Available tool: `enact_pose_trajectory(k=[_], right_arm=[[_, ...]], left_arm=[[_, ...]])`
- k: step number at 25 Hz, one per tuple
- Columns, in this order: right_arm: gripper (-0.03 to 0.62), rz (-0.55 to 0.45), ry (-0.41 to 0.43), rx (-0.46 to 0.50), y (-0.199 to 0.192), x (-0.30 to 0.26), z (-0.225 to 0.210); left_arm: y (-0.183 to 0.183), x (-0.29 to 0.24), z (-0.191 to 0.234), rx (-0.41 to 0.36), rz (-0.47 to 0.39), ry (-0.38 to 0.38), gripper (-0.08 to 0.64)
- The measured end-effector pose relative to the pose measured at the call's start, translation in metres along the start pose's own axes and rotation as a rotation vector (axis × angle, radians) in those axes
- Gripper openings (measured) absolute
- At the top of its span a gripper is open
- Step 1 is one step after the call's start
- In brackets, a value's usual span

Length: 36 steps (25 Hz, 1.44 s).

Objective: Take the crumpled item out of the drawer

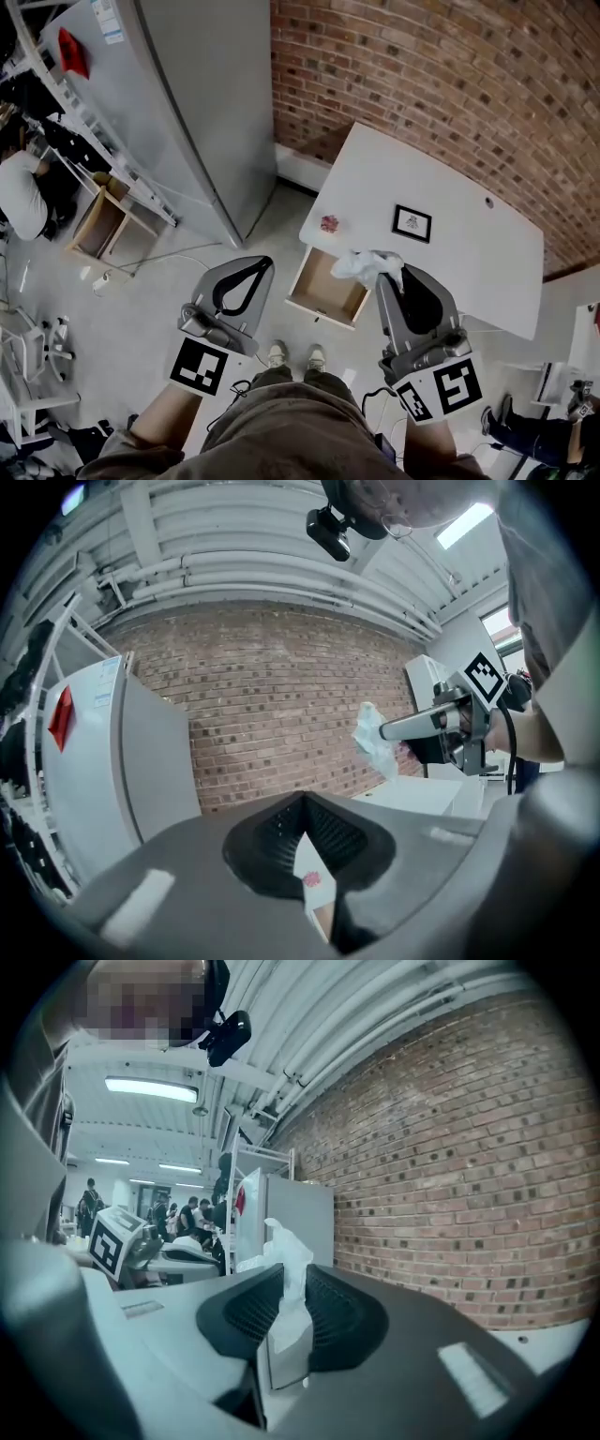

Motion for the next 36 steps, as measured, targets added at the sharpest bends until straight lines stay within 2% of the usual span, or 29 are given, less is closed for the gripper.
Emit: enact_pose_trajectory(k=[9,16,36], right_arm=[[0.098,0.03,-0.057,0.051,-0.015,0.022,0.006],[0.097,0.077,-0.052,0.025,-0.032,0.028,0.004],[0.098,0.078,-0.06,0.016,-0.033,0.029,-0.011]], left_arm=[[0.007,0.0,-0.008,-0.018,-0.013,-0.02,0.0],[-0.003,-0.001,-0.01,-0.018,0.016,-0.029,0.0],[0.0,-0.01,-0.012,-0.019,0.031,-0.021,0.0]])
Point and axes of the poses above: the fingertips, and each gripper's own axes: x backward along the fingers, z to its left, y out of its top, the point moved 4 cm from there along x, backward along the fingers, and after that the axes turned 2 degrees about z, right-handed, at the moved point
